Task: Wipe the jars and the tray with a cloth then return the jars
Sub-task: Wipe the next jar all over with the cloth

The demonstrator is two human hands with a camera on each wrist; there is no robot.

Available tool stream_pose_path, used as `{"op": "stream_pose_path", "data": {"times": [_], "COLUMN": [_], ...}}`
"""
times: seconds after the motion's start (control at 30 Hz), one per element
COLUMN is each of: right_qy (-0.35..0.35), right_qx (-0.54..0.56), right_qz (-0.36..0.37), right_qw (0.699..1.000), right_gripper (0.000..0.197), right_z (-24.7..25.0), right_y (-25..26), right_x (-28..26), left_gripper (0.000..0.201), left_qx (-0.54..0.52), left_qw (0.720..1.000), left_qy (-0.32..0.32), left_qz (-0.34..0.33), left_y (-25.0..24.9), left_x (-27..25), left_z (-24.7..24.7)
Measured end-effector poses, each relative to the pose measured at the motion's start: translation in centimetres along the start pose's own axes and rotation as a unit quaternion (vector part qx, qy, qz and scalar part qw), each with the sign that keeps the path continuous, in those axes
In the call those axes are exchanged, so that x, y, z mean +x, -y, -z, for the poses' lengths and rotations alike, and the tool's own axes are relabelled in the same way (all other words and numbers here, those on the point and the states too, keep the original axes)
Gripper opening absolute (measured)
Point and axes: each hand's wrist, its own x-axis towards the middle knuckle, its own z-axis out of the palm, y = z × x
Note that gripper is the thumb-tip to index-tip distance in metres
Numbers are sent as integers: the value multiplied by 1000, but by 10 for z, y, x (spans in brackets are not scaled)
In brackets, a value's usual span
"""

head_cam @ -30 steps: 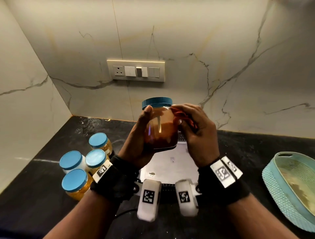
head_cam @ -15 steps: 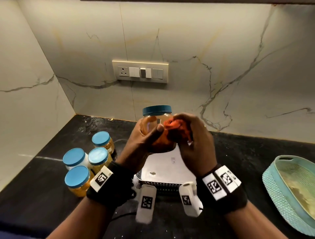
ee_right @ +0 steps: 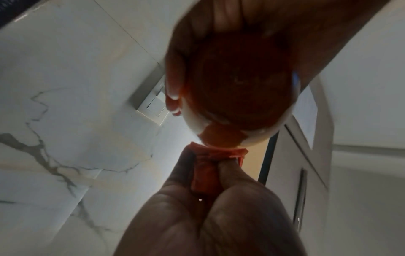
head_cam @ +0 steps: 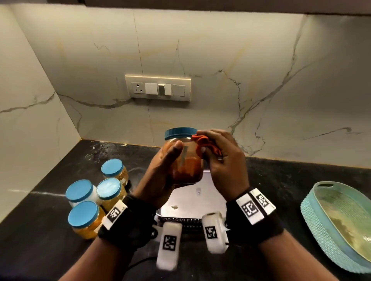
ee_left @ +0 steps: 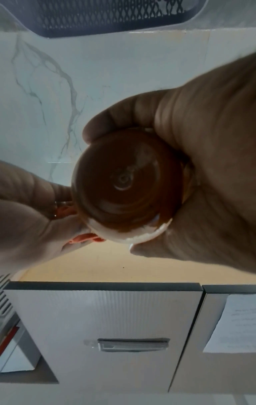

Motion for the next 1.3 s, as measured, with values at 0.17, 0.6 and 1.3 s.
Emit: {"op": "stream_pose_path", "data": {"times": [0.17,0.6,1.3], "right_qy": [54,20,60], "right_qx": [-24,1,-110], "right_qz": [90,77,224], "right_qw": [994,997,966], "right_gripper": [48,39,38], "right_z": [-2,6,-1], "right_y": [13,14,6], "right_x": [-39,-40,-28], "left_gripper": [104,87,103], "left_qx": [-50,-126,-20], "left_qw": [998,992,998], "left_qy": [-12,24,-55], "left_qz": [29,2,-20], "left_y": [-1,4,-10], "left_x": [1,1,5], "left_z": [9,-1,0]}}
